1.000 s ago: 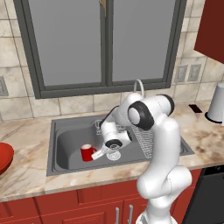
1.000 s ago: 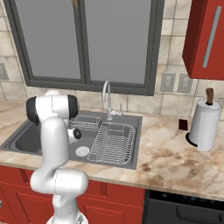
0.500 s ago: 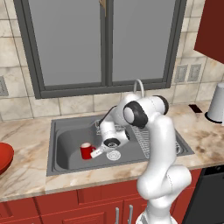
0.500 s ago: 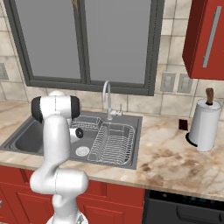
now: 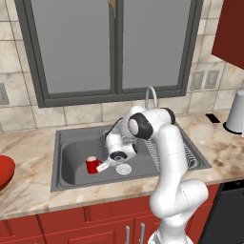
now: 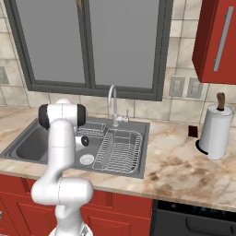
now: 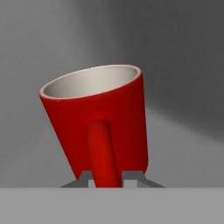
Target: Pick the mug and place it in the sink. Pick the bowl and place it in the open cabinet and then close the cabinet.
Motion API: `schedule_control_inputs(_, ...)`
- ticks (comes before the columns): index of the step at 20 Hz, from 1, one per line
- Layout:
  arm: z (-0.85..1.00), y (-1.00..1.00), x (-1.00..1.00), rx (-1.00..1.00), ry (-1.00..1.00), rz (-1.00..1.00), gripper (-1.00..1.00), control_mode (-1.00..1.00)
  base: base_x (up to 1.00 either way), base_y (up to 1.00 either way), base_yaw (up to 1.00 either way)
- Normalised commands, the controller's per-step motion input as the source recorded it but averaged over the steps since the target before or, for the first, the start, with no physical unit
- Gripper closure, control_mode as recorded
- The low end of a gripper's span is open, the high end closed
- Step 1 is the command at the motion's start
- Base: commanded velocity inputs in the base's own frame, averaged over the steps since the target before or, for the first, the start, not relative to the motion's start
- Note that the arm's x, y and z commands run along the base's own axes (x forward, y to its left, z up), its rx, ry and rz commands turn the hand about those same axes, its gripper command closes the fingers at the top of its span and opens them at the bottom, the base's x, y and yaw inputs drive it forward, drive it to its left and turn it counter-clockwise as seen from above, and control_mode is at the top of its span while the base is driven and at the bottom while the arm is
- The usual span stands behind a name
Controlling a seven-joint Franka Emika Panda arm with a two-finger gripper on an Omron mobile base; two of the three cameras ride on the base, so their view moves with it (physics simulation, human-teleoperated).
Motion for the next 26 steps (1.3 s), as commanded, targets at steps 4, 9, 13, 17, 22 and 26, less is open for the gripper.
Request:
schedule_control_inputs(4, -0.41, 0.15, 0.33, 0.0, 0.0, 0.0, 1.0, -1.0, 0.0, 0.0, 0.0)
schedule_control_inputs(9, -0.4, 0.11, 0.25, 0.0, 0.0, 0.0, 1.0, -1.0, 0.0, 0.0, 0.0)
schedule_control_inputs(13, -0.42, 0.13, 0.28, 0.0, 0.0, 0.0, 1.0, -1.0, 0.0, 0.0, 0.0)
schedule_control_inputs(17, -0.51, 0.37, 0.25, 0.0, 0.0, 0.0, -1.0, -1.0, 0.0, 0.0, 0.0)
schedule_control_inputs(22, -0.3, 0.24, 0.01, 0.0, 0.0, 0.0, -1.0, -1.0, 0.0, 0.0, 0.0)
schedule_control_inputs(26, -0.02, 0.49, -0.01, -0.01, 0.0, 0.0, -1.0, -1.0, 0.0, 0.0, 0.0)
